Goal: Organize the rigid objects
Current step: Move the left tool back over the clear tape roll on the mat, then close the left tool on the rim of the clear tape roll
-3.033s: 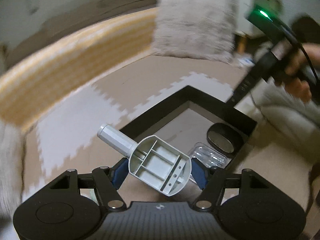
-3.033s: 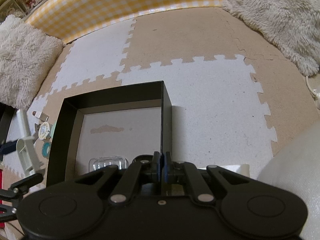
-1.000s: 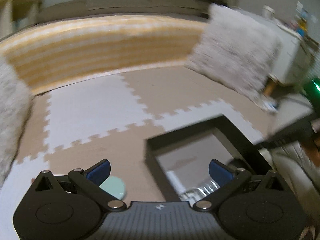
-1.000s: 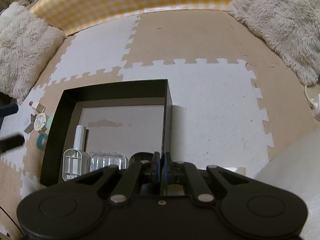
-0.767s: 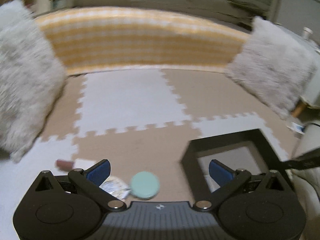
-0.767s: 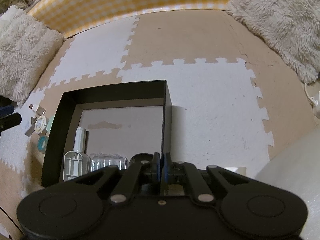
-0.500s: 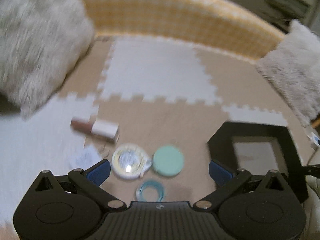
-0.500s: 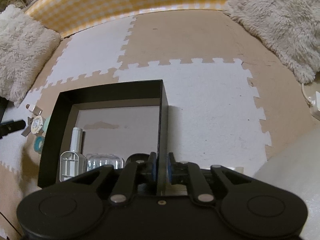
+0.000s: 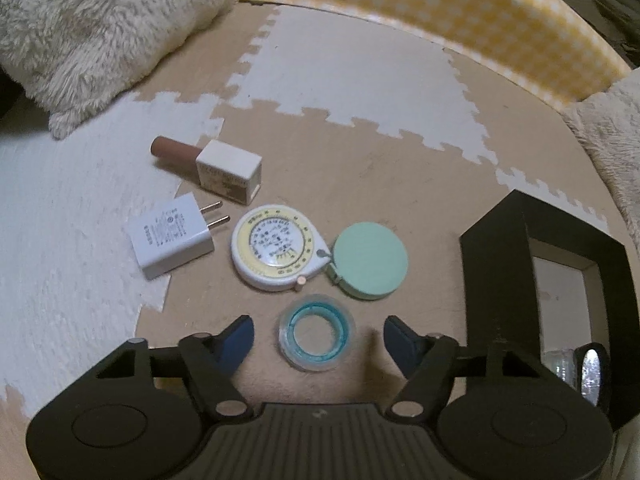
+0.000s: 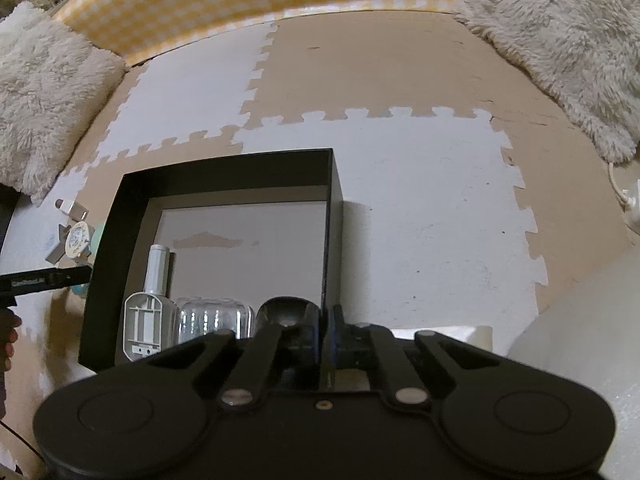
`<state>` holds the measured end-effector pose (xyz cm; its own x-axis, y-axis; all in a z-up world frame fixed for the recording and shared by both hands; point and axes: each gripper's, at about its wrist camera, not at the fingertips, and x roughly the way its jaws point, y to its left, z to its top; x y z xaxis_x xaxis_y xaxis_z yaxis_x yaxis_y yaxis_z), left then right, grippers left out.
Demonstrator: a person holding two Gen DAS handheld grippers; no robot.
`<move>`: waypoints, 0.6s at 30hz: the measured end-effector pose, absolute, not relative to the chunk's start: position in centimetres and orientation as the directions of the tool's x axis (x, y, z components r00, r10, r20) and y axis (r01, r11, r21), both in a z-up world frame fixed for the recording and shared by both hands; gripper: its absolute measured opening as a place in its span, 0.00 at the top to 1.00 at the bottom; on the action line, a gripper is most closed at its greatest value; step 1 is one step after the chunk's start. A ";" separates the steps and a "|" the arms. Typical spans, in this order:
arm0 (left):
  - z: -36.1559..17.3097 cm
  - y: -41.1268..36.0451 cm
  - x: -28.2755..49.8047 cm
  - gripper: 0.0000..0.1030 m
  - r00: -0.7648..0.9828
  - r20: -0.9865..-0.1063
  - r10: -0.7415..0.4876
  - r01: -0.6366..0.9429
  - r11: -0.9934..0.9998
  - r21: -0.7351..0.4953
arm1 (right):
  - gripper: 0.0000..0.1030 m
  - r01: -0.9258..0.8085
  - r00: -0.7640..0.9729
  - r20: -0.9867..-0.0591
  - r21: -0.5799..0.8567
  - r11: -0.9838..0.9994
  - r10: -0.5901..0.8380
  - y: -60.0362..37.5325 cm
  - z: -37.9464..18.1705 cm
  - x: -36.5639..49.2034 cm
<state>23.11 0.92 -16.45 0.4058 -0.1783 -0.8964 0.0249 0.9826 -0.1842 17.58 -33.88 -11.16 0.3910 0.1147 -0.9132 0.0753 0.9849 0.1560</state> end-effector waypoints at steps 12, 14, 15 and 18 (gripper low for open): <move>-16.5 0.0 22.9 0.57 0.427 -0.895 -0.132 0.063 0.991 -0.116 | 0.96 0.076 0.391 -0.913 0.156 0.985 0.115 -33.9 -11.2 17.6; -16.5 -0.1 22.7 0.57 0.430 -0.894 -0.129 0.060 0.992 -0.114 | 0.96 0.074 0.390 -0.914 0.154 0.985 0.114 -33.8 -11.2 17.6; -16.4 -0.1 22.6 0.57 0.430 -0.893 -0.133 0.056 0.991 -0.121 | 0.96 0.071 0.390 -0.914 0.150 0.986 0.112 -33.8 -11.2 17.6; -16.0 -0.4 22.3 0.57 0.439 -0.886 -0.150 0.057 0.989 -0.139 | 0.96 0.069 0.389 -0.915 0.146 0.987 0.108 -33.7 -11.1 17.6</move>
